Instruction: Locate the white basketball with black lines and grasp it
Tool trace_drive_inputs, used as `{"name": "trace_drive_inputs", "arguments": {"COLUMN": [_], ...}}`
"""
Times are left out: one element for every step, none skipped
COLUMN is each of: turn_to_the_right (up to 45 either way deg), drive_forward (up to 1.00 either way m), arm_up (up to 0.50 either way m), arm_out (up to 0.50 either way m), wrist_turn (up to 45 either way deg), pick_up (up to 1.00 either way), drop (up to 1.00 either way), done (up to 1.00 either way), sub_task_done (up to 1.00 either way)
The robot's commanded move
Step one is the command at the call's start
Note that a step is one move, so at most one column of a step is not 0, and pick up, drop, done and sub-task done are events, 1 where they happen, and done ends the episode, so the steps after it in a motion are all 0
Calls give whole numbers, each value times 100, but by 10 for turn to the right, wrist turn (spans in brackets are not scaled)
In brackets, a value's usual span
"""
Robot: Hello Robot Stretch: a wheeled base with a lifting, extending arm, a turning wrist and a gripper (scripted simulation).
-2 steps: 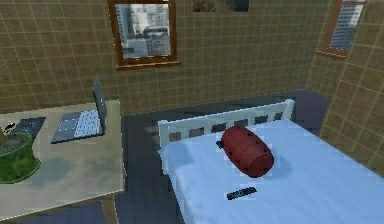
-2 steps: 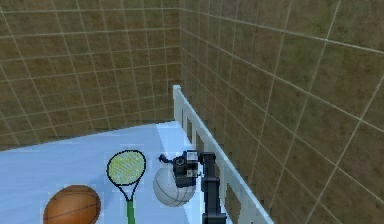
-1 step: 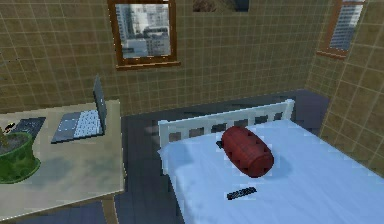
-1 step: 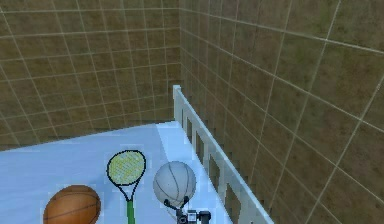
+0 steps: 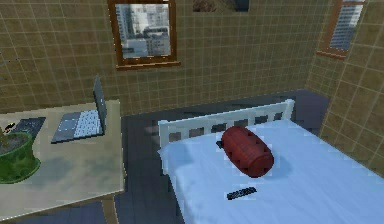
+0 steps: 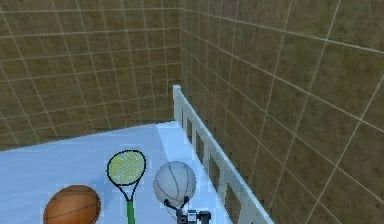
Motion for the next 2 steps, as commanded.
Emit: {"name": "trace_drive_inputs", "arguments": {"turn_to_the_right": [0,0], "drive_forward": [0,0], "arm_up": [10,0], "arm_out": [0,0], "wrist_turn": [0,0], "pick_up": [0,0], "drop": [0,0], "done": [0,100], "sub_task_done": [0,0]}}
